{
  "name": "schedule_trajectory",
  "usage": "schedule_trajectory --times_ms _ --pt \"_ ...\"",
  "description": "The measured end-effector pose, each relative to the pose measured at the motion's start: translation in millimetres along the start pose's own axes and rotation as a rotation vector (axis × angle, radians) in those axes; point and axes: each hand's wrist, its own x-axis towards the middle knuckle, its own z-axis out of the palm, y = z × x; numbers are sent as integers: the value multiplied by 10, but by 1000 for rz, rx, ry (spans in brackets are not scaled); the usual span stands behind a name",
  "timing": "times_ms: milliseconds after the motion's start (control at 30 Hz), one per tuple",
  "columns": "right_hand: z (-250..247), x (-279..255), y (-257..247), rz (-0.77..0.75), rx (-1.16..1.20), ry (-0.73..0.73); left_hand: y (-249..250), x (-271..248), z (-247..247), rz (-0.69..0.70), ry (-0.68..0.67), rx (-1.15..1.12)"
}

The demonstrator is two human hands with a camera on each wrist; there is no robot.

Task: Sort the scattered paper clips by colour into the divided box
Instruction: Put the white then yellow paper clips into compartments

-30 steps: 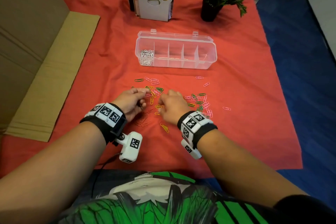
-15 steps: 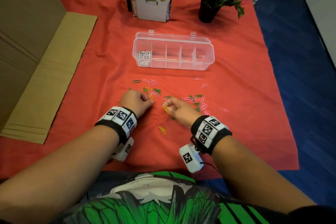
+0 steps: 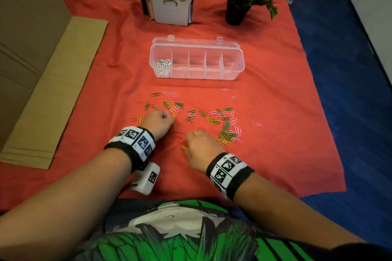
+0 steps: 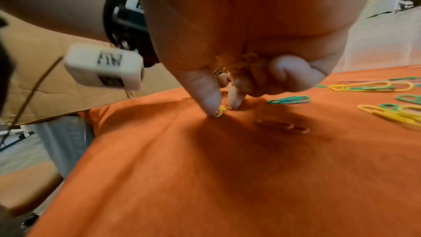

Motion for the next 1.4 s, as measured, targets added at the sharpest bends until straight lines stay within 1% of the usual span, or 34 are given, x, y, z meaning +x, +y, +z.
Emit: schedule_trajectory --times_ms 100,133,167,233,267,300,367,467,533,567,633,667,700,767,867,933,1000,1100,1133,1200,1267,1400 --pt "-11 60 66 14 -10 29 -2 -45 -91 -241 -130 -652" --pt "-46 90 109 38 16 31 -18 -62 -146 -287 -177 -845" --pt "-97 114 152 70 70 27 -31 -84 -201 -300 -238 -991" --pt "-198 166 242 145 250 14 -58 -119 -307 -247 -344 -1163" --pt "-241 187 288 190 351 19 -75 -127 -343 -219 -365 -1207" --pt "-276 199 323 234 451 27 -96 -123 -364 -200 -361 -1231" --pt "-311 227 377 282 644 41 -123 -105 -395 -197 -310 -1234" --pt "-357 261 424 289 866 13 -132 -69 -417 -234 -166 -1099" --pt "-382 268 422 309 1072 0 -144 -16 -430 -251 -25 -890" --pt "-393 271 419 334 1206 -4 -168 18 -443 -235 53 -722" --pt "-438 273 423 406 1450 3 -253 80 -469 -171 234 -274" --pt "-465 271 427 438 1546 -1 -304 102 -488 -141 303 -87" --pt "-492 269 436 458 1624 -14 -332 109 -502 -121 325 31" --pt "-551 267 450 443 1737 -48 -379 121 -500 -94 304 183" --pt "-629 302 446 381 1794 -80 -390 112 -483 -67 266 353" --pt "-667 343 389 404 1730 -82 -395 102 -474 -52 278 374" --pt "-643 410 300 396 1512 -54 -412 94 -468 -48 294 357" --pt "-542 540 133 262 967 -66 -452 91 -474 -53 311 315" --pt "-502 589 83 213 830 -74 -469 92 -476 -54 312 304" --pt "-431 663 -10 144 617 -61 -489 86 -479 -63 306 300" --pt "-360 692 -111 85 383 -3 -506 75 -488 -75 300 305" --pt "-190 736 -274 -90 149 74 -549 59 -503 -68 321 300"
